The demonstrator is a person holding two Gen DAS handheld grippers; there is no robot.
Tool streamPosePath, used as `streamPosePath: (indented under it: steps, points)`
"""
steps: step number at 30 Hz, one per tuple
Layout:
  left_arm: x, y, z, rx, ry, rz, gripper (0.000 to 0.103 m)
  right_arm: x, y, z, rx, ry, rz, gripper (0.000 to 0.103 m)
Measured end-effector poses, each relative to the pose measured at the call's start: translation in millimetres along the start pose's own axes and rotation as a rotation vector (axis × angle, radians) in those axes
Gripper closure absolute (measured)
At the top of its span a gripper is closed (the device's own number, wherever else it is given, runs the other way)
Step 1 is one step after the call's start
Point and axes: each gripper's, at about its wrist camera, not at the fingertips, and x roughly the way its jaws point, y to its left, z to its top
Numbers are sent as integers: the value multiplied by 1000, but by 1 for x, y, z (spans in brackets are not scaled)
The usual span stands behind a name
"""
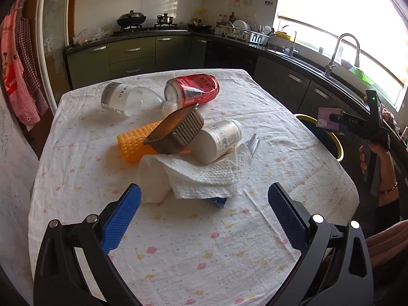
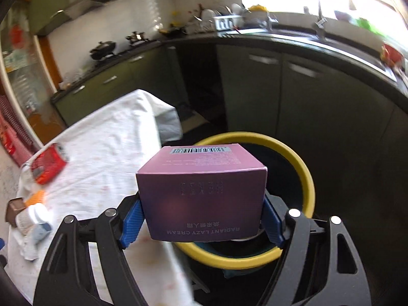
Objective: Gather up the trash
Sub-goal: 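Carry the purple box with the right gripper and drop it into the bin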
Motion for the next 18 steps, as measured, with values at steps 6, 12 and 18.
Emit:
streamPosePath:
  steps: [6,12,18]
  points:
    - [6,-10,3,26,15,6,5,24,-22,-3,12,22,-58,27]
    - [14,-14,3,40,33,-1,5,22,-38,-6,38,0,-86,22]
    - [18,-11,4,68,28,20,5,15,-30,-9,28,5,-53,21]
